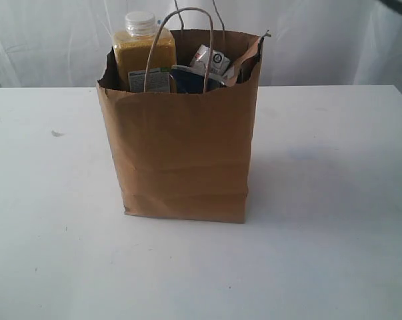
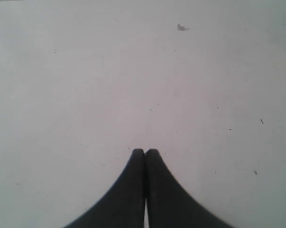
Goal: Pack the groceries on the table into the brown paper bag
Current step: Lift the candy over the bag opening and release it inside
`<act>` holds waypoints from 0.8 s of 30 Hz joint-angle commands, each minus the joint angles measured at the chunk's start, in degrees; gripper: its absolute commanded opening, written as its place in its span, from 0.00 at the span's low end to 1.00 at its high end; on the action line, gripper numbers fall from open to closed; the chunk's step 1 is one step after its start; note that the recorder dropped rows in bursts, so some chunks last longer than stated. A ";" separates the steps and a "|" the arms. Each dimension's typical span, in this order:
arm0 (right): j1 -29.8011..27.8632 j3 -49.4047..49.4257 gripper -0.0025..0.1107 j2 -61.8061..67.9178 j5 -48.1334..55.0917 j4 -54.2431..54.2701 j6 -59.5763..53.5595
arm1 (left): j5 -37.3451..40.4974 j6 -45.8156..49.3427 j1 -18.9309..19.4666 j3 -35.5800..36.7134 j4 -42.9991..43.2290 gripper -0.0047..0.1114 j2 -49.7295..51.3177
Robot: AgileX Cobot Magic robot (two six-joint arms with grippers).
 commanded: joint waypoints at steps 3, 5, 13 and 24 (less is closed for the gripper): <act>-0.50 -0.54 0.02 6.59 -8.79 5.07 -5.74 | -0.28 -0.41 -0.24 0.15 -0.50 0.04 -0.23; -0.50 -0.54 0.02 9.47 -8.59 4.76 -7.03 | -0.28 -0.41 -0.24 0.15 -0.50 0.04 -0.23; -0.50 -0.54 0.02 14.43 -9.56 3.17 -7.03 | -0.28 -0.41 -0.24 0.15 -0.50 0.04 -0.23; -0.50 -0.54 0.04 14.97 -8.22 3.17 -6.39 | -0.28 -0.41 -0.24 0.15 -0.50 0.04 -0.23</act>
